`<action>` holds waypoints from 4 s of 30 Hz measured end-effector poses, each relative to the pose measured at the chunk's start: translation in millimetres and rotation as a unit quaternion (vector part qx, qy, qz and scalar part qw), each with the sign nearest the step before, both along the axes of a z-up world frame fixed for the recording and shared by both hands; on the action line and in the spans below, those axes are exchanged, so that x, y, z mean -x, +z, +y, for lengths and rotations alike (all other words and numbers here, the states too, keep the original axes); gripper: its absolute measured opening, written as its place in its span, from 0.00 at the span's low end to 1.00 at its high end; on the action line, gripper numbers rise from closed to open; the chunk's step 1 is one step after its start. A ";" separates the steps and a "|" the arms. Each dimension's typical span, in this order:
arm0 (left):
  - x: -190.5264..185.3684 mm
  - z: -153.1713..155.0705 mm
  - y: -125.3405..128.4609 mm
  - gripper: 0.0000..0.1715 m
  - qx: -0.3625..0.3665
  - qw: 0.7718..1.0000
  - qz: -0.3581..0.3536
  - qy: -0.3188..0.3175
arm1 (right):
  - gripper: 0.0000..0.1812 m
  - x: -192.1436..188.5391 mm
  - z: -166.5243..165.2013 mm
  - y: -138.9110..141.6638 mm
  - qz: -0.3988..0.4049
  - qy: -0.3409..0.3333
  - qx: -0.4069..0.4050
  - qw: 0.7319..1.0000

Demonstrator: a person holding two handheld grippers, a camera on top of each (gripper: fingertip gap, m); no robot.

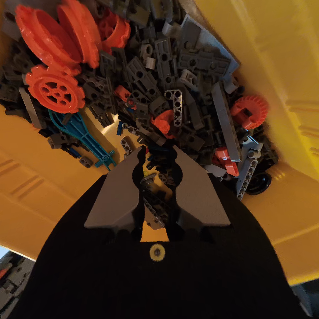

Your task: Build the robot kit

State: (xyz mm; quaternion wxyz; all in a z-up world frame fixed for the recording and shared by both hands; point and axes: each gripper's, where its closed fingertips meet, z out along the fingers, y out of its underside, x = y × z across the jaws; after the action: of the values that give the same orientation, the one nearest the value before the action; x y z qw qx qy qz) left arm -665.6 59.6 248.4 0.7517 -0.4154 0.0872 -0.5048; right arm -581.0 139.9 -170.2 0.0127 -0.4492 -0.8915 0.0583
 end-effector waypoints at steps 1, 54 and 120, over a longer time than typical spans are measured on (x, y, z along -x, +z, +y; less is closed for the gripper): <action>-0.4 -0.1 0.0 0.05 0.000 1.000 0.000 0.000 | 0.14 1.4 0.8 -0.1 0.001 -0.010 0.003 1.000; -4.4 -0.9 1.3 0.05 -0.005 1.000 -0.002 -0.011 | 0.46 33.9 50.8 22.9 0.082 -0.115 -0.047 0.989; -4.3 -9.7 4.9 0.05 -0.018 1.000 -0.008 -0.017 | 0.15 -10.6 74.4 10.5 0.007 -0.007 -0.096 0.995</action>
State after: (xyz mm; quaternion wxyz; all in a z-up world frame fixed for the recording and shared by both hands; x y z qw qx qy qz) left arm -661.3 49.9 253.3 0.7510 -0.3964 0.0976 -0.5190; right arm -570.4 214.3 -159.7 0.0625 -0.4512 -0.8899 -0.0250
